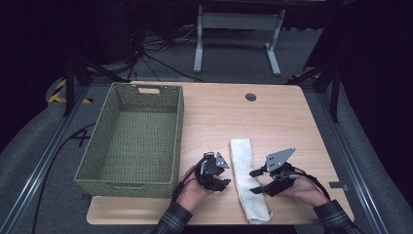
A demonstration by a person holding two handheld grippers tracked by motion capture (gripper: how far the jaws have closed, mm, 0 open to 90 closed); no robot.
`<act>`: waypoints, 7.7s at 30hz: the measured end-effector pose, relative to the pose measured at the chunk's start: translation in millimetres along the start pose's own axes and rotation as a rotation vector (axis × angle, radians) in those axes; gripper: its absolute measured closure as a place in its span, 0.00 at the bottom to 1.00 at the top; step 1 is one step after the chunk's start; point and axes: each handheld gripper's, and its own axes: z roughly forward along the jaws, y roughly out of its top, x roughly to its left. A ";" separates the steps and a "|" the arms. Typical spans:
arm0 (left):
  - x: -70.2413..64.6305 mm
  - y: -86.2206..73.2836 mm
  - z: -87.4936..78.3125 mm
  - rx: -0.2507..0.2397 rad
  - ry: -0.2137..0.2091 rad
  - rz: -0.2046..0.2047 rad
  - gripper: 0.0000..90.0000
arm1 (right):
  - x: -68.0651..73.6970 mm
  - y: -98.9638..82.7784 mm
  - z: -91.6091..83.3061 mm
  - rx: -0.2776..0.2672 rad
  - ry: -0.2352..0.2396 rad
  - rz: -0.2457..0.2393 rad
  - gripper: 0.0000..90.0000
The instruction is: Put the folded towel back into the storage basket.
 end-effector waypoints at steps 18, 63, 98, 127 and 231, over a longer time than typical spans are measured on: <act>2.4 -1.0 5.2 -0.018 -0.001 -0.009 0.47 | 17.2 -3.9 28.8 0.093 0.014 -0.131 0.17; 28.2 82.4 38.7 -0.063 -0.054 0.165 0.39 | 21.9 -9.1 23.6 0.036 0.094 -0.120 0.85; 36.8 95.2 72.1 0.036 -0.167 0.260 0.87 | 16.7 -9.2 22.2 0.029 0.119 -0.059 0.86; 31.9 110.2 -19.6 -0.088 -0.088 0.138 0.89 | -8.6 38.1 -17.5 -0.102 0.045 -0.017 0.86; 141.6 -48.6 -173.3 -0.216 0.068 0.015 0.89 | 0.6 248.6 153.7 -0.131 0.110 -0.067 0.73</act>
